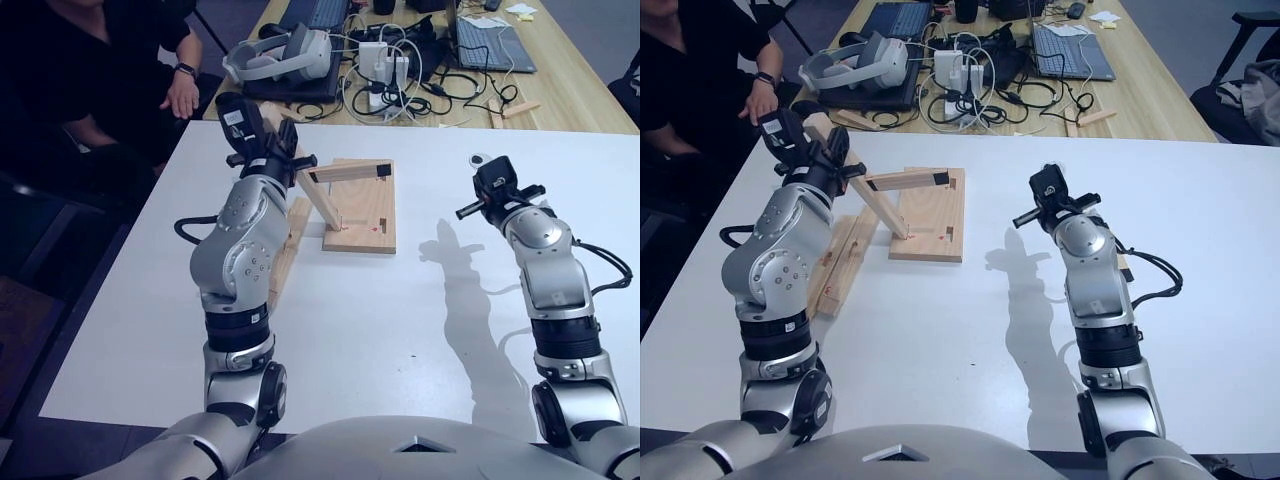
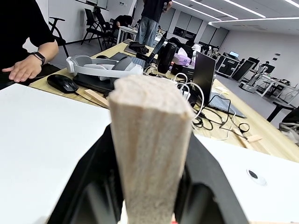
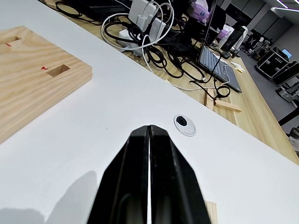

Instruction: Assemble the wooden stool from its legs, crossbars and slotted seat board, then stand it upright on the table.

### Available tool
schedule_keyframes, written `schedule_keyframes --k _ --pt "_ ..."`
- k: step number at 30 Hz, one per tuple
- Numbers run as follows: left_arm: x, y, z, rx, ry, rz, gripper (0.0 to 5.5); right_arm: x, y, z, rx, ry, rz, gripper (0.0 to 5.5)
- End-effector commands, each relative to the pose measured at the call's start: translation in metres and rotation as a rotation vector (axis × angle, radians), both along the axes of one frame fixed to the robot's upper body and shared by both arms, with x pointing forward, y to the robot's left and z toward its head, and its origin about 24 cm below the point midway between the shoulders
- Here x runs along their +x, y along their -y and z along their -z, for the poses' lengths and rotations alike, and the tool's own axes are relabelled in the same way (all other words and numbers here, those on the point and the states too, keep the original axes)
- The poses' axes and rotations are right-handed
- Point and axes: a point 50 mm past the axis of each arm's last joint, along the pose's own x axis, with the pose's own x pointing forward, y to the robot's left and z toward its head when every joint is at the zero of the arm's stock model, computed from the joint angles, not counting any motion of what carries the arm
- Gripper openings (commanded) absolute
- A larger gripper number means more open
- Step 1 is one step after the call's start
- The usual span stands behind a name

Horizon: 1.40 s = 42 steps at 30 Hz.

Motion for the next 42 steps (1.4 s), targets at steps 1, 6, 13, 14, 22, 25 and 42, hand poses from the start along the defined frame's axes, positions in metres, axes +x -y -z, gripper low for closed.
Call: schedule_keyframes --k 1,6,13,14,22,25,42 --pt "0.0 0.003 0.009 0.033 0.009 0.015 1.02 0.002 0.0 -0.004 -0.009 0.019 -0.017 0.0" --pt "-0.004 0.009 0.017 0.048 0.058 0.044 1.02 0.007 0.005 -0.01 -0.021 0.046 -0.016 0.0" --pt "-0.001 0.017 0.025 0.076 0.155 0.053 1.02 0.016 0.013 -0.025 -0.022 0.107 0.003 0.0" --pt "-0.002 0.019 0.026 0.077 0.167 0.05 1.02 0.017 0.014 -0.026 -0.023 0.113 0.005 0.0" --pt "0.002 0.031 0.042 0.105 0.228 0.067 1.02 0.022 0.017 -0.031 -0.022 0.142 0.002 0.0" --pt "0.006 0.033 0.05 0.125 0.202 0.057 1.02 0.023 0.016 -0.032 -0.017 0.147 0.005 0.0" --pt "-0.005 0.04 0.016 0.021 0.398 0.118 2.65 0.011 0.007 -0.012 -0.027 0.099 -0.04 0.0"
